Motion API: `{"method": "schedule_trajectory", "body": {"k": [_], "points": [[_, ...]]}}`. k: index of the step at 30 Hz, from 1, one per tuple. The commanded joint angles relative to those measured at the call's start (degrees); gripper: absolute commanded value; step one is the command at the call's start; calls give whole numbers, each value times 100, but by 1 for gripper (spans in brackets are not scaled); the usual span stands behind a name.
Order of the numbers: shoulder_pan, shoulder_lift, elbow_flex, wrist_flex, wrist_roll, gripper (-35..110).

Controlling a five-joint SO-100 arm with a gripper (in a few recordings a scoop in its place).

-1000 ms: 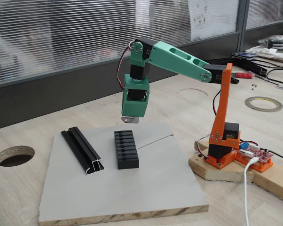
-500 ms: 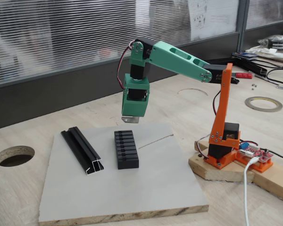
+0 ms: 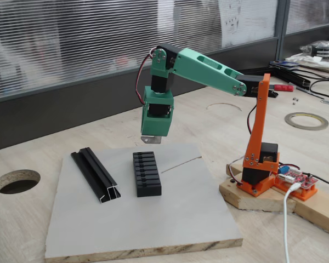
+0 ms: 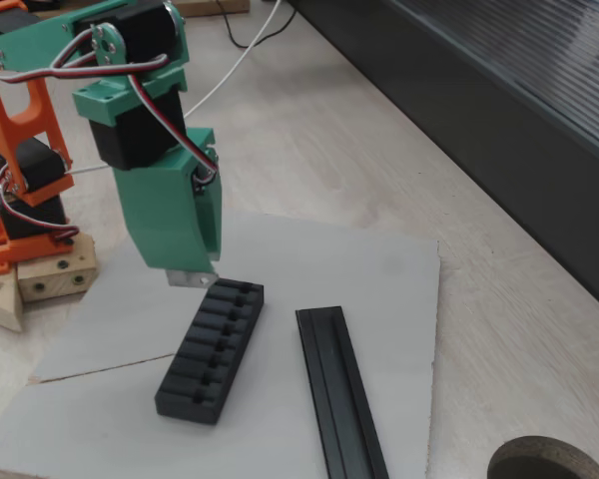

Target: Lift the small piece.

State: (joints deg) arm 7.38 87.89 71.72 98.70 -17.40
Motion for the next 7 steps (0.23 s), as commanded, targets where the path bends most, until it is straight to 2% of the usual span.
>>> {"method": "schedule_trajectory", "body": {"k": [1, 7], "points": [[53, 237, -132, 79, 0, 8], [18, 237, -141, 79, 0, 8]]}}
